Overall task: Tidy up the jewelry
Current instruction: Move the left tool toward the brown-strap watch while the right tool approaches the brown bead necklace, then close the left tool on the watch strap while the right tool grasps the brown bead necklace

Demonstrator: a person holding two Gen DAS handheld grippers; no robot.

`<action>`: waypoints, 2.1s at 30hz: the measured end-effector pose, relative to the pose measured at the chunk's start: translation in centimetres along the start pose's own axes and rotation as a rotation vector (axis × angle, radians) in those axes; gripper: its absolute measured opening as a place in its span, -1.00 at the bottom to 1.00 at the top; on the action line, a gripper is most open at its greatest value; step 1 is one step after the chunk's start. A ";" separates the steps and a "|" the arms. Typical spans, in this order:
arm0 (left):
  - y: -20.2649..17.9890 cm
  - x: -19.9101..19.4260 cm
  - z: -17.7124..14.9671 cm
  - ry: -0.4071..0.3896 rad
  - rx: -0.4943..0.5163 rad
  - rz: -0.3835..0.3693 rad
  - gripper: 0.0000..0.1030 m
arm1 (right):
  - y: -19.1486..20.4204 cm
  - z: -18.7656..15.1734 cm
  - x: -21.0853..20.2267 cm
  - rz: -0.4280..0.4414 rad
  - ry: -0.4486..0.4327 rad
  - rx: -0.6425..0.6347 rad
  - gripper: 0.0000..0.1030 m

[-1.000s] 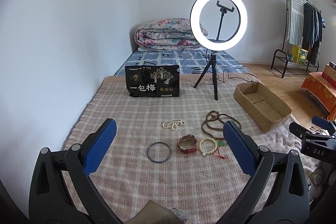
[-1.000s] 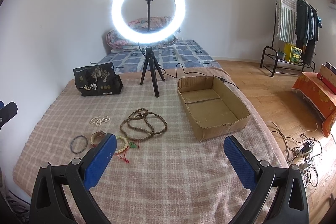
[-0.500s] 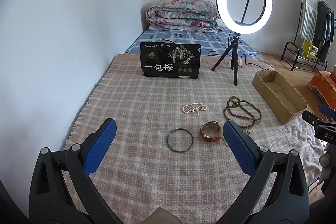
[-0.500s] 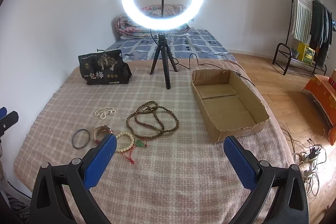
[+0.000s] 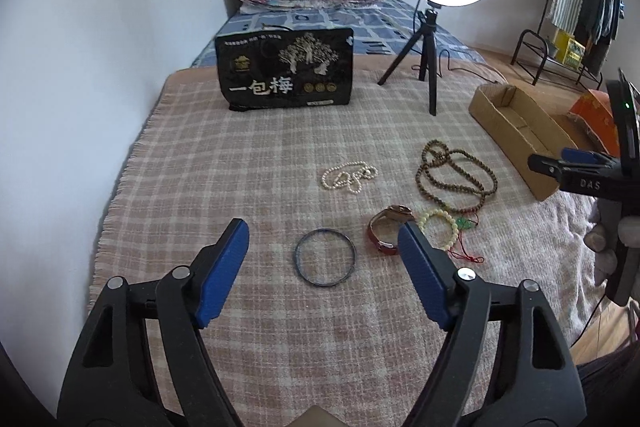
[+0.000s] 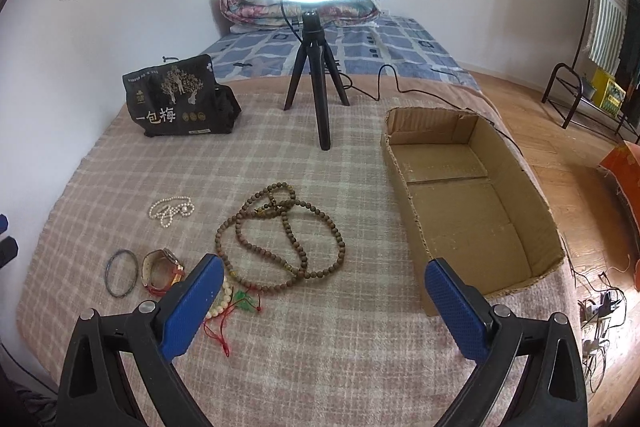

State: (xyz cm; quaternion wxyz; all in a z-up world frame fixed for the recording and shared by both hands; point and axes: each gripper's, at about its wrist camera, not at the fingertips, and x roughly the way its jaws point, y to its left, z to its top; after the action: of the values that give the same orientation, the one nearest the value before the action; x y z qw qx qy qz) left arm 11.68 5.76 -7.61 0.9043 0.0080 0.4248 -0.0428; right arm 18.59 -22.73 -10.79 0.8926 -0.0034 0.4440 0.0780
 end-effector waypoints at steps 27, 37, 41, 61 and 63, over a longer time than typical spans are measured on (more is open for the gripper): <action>-2.1 12.4 1.2 0.252 0.014 -0.190 -0.22 | 2.8 2.8 15.3 0.244 0.324 0.103 0.63; -3.0 13.8 1.1 0.266 0.049 -0.192 -0.27 | 6.1 3.0 16.4 0.148 0.333 -0.029 0.61; -3.1 14.2 1.1 0.267 0.059 -0.191 -0.30 | 6.4 3.1 16.8 0.119 0.328 -0.061 0.64; -4.7 17.6 0.1 0.333 0.133 -0.152 -0.64 | 7.1 2.7 16.7 0.064 0.313 -0.219 0.13; -4.6 17.9 0.1 0.335 0.119 -0.142 -0.75 | 7.1 2.8 16.7 0.060 0.304 -0.219 -0.14</action>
State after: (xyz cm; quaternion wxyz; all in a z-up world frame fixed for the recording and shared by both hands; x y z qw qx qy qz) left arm 22.73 -0.09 -21.17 0.8135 0.0386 0.5657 -0.1295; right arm 29.71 -13.28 -21.87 0.8068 -0.0991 0.5626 0.1508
